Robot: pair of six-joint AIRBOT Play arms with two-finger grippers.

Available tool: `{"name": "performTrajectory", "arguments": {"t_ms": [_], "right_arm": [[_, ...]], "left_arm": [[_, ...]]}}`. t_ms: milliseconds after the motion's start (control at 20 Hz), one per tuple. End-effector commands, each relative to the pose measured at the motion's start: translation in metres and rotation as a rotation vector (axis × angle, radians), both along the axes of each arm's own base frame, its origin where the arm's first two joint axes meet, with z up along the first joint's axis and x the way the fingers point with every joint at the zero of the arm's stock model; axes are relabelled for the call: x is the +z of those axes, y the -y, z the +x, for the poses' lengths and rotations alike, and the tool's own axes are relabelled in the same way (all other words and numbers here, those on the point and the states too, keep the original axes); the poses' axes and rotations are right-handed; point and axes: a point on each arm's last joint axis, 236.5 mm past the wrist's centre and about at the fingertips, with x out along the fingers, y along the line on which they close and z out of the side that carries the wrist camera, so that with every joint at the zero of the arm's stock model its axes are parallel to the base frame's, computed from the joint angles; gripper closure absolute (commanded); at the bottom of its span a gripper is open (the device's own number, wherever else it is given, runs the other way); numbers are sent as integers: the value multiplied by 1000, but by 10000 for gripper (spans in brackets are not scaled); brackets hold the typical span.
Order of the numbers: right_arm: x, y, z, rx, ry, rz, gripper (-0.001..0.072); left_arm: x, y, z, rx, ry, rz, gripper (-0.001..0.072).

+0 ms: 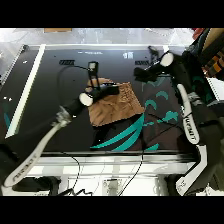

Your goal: Fold the clothes and pants, and hang the long-sleeved shirts on hangers.

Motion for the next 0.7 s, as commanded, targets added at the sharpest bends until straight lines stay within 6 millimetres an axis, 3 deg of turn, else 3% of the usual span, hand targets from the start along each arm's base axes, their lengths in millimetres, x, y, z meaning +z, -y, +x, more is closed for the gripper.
{"name": "performTrajectory", "arguments": {"t_ms": [0,50,100,150,300,450,550,650], "right_arm": [[18,51,4,-79,19,-6,687],[16,57,5,-91,14,-8,687],[13,62,4,-97,7,-13,687],[9,69,4,-102,3,-34,687],[4,84,5,25,60,-175,687],[-6,114,6,80,75,-328,688],[-26,133,6,65,32,-322,689],[-56,131,-5,104,-38,-218,690]], "left_arm": [[-12,46,-6,29,13,-57,676],[-9,51,-6,26,23,-62,501],[-5,52,-4,30,32,-67,171],[-2,52,-3,35,39,-72,0],[12,42,3,52,56,-86,1],[37,24,12,76,103,-91,2],[57,9,18,94,140,-96,2],[74,-4,22,116,162,-113,3]]}}
